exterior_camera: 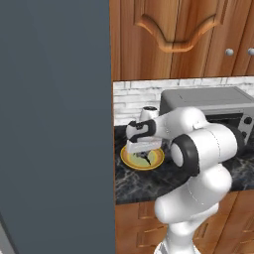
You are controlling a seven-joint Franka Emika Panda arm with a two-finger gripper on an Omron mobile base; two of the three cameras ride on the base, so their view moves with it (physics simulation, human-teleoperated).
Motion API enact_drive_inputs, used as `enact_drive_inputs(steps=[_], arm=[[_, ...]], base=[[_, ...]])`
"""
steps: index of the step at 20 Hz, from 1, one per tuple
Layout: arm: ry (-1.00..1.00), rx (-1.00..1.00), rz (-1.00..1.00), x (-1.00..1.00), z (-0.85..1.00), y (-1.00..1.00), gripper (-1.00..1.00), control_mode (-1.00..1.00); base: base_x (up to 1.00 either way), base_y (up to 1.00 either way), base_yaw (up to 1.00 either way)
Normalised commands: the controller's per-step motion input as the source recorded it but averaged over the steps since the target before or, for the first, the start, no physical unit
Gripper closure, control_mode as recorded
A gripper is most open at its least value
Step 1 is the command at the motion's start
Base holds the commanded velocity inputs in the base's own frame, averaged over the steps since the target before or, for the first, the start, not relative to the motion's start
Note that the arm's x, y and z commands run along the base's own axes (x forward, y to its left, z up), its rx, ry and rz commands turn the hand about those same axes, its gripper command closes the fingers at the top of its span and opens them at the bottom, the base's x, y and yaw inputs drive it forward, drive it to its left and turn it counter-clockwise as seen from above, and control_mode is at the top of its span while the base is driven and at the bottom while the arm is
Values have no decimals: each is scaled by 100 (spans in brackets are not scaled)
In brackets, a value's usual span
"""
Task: Take the fish from the oven and place it on the plate on the counter.
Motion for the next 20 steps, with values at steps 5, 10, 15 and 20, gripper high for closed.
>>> enact_drive_inputs(steps=[5,10,15,20], arm=[[6,0,0,9,-22,0,100,-100],[0,0,0,38,-1,0,100,-100],[0,0,0,10,0,1,-100,-100],[0,0,0,2,0,2,-100,-100]], base=[[0,0,0],[0,0,0],[0,0,0],[0,0,0]])
